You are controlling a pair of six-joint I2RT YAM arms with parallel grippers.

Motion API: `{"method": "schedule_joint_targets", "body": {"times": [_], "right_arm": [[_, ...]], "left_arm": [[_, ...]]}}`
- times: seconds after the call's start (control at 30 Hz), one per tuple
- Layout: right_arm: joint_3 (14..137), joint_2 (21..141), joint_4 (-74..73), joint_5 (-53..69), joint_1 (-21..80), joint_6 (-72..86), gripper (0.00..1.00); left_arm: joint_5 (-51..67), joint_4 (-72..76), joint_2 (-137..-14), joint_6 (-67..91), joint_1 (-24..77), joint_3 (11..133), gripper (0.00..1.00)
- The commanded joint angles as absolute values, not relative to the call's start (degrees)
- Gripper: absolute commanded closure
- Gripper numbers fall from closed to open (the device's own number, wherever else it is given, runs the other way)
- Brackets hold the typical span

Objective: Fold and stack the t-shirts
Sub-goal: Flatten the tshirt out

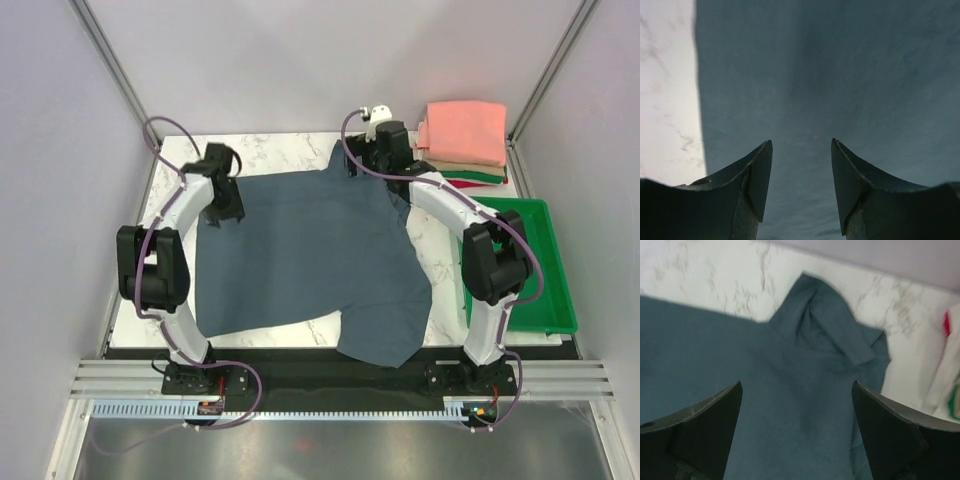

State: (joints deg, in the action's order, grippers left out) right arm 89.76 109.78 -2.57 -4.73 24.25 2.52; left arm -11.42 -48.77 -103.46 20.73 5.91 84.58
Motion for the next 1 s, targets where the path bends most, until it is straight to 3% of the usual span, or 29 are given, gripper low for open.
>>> {"method": "schedule_joint_targets", "body": {"times": [0.0,0.1,0.23,0.4,0.63,0.97], "right_arm": [[86.4,111.9,-5.3,-0.5,24.3,8.1,0.02],[83.9,113.0,-5.4,-0.2,24.4,9.8,0.02],[82.7,116.1,-5.4,1.7,24.3,10.9,0.02],[85.2,120.5,-5.6,7.5,24.4,15.2,0.02],[93.1,127.5,-6.3,16.8,25.0,18.0,0.02],[101.2,125.8,-10.5,16.2,24.3,14.5,0.02]], "left_arm": [[-9.5,-38.5,-98.2,29.5,7.4,73.5,0.43],[-10.4,-33.0,-96.0,32.4,7.4,64.1,0.43],[-13.1,-30.8,-99.2,32.6,6.6,60.2,0.44],[-21.6,-35.0,-107.7,29.4,3.3,67.7,0.48],[-19.6,-37.7,-114.3,30.2,-6.3,77.5,0.51],[-14.3,-42.4,-97.4,30.8,-4.4,78.4,0.46]]}}
